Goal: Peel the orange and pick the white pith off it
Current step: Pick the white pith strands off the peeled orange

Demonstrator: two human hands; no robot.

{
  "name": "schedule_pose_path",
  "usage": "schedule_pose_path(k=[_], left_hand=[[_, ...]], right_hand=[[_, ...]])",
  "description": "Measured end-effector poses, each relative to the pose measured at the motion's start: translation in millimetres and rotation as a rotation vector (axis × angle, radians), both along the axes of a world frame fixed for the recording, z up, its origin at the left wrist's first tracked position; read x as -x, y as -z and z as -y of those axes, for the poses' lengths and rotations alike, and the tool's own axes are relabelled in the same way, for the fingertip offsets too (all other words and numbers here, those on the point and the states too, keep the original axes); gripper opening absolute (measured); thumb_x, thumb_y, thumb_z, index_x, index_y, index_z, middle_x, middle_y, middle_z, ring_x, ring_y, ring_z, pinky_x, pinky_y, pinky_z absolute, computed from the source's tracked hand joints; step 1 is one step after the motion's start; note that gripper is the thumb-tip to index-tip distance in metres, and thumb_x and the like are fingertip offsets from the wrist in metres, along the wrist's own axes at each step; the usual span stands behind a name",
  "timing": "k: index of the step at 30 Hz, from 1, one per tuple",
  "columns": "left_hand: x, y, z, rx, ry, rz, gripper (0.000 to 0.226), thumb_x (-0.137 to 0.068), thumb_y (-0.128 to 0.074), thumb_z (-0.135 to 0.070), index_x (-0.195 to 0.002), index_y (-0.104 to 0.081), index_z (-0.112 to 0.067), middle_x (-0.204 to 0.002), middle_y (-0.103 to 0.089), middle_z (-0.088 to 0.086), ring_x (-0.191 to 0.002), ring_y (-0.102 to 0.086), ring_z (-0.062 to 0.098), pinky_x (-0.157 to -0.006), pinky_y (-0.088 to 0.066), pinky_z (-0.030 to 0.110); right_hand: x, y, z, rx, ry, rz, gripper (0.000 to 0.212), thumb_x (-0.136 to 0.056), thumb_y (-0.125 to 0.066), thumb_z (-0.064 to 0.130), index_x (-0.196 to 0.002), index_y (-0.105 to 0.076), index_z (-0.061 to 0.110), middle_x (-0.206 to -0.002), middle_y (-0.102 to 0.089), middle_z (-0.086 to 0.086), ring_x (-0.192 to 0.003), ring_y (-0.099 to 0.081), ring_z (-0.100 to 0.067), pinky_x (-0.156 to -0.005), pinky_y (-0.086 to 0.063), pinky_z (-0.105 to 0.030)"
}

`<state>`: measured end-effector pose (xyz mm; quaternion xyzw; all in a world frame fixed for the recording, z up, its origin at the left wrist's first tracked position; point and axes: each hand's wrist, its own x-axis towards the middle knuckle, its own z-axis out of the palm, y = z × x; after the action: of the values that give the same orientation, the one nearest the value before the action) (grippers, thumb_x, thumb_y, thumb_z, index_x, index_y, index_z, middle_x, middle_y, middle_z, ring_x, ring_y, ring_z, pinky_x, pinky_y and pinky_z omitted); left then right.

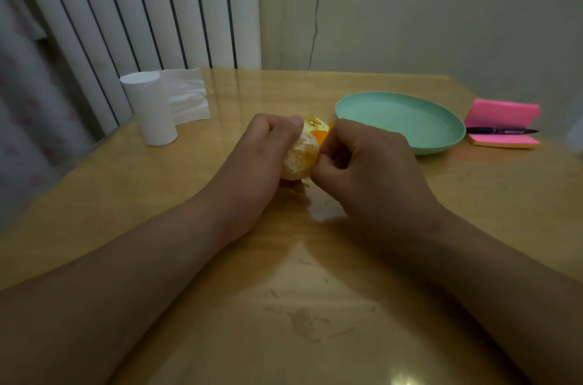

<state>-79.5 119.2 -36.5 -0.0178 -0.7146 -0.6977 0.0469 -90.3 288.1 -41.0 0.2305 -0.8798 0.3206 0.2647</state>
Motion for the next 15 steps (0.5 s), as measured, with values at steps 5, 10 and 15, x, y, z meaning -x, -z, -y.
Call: schedule_pose_path(k=[5,10,15], left_hand=[[0.0,-1.8,0.4,-0.071,0.021,0.029,0.033,-0.11,-0.051,-0.034,-0.13,-0.062,-0.01,-0.111,-0.071,0.009,-0.086,-0.073,0.016,-0.071,-0.062,0.034],[2.4,-4.1,1.4,-0.26,0.068,0.1,0.041,-0.109,-0.05,-0.03,-0.134,-0.06,0.0,-0.111,-0.07,0.018,-0.086,-0.069,0.023,-0.061,-0.056,0.035],[1.5,-7.4,4.6,-0.424,0.161,0.137,0.034,-0.107,-0.045,-0.032,-0.118,-0.063,-0.006,-0.091,-0.073,0.011,-0.071,-0.069,0.019,-0.052,-0.048,0.03]], right_hand=[[0.5,-0.2,-1.8,0.06,-0.02,0.032,0.011,-0.085,-0.075,0.025,-0.08,-0.066,0.025,-0.067,-0.062,0.01,-0.064,-0.057,-0.011,-0.061,-0.053,-0.041],[1.6,-0.8,-3.5,0.17,-0.082,0.16,0.011,-0.085,-0.077,0.022,-0.08,-0.067,0.025,-0.066,-0.062,0.009,-0.061,-0.054,-0.007,-0.057,-0.045,-0.024],[3.7,-0.5,-6.9,0.362,-0.208,0.356,0.01,-0.087,-0.075,0.019,-0.079,-0.07,0.022,-0.067,-0.065,0.003,-0.058,-0.052,-0.003,-0.055,-0.046,-0.021]])
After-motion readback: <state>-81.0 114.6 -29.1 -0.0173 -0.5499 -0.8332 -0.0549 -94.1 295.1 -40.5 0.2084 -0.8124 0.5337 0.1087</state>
